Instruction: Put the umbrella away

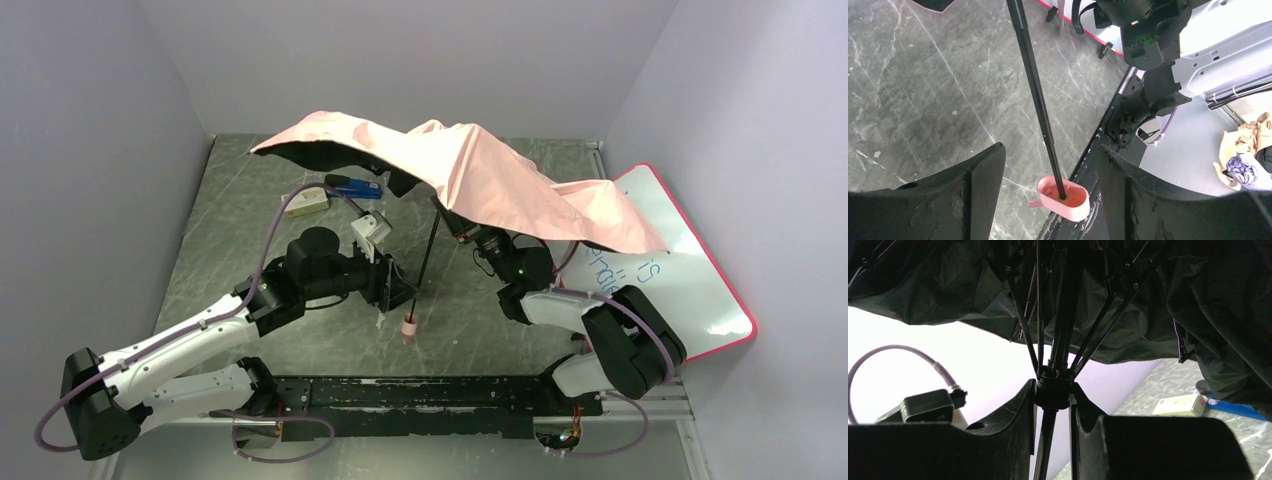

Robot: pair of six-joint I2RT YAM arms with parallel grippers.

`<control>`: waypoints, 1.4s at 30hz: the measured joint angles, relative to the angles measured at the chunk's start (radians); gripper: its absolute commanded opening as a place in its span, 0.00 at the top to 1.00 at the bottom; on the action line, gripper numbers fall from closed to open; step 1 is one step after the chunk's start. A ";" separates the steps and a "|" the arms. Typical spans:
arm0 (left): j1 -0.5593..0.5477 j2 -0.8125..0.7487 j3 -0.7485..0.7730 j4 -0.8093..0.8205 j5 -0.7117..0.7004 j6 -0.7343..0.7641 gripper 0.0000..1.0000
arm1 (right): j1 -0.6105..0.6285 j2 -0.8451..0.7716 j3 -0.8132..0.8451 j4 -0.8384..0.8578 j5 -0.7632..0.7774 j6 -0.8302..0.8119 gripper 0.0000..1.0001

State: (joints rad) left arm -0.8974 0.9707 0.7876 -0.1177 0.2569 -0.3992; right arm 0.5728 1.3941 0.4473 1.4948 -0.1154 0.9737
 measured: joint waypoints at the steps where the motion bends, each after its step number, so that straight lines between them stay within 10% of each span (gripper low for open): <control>1: 0.000 0.000 0.000 0.000 -0.002 0.000 0.29 | 0.000 0.000 0.000 0.005 -0.013 0.001 1.00; 14: -0.019 0.075 -0.091 0.093 0.017 -0.061 0.34 | 0.000 -0.092 -0.001 -0.067 0.001 -0.043 1.00; 22: -0.068 0.097 -0.112 0.172 0.015 -0.116 0.95 | 0.000 -0.094 -0.001 -0.092 0.023 -0.058 1.00; 33: -0.075 0.096 -0.121 0.153 -0.053 -0.143 0.95 | 0.026 -0.211 0.000 -0.322 0.059 -0.166 1.00; 42: -0.073 0.114 -0.095 0.150 -0.116 -0.155 0.95 | 0.274 -0.277 -0.136 -0.449 0.170 -0.252 1.00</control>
State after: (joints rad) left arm -0.9707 1.0847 0.6930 0.0326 0.1410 -0.5541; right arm 0.8467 1.1172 0.3115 1.0462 0.0544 0.7219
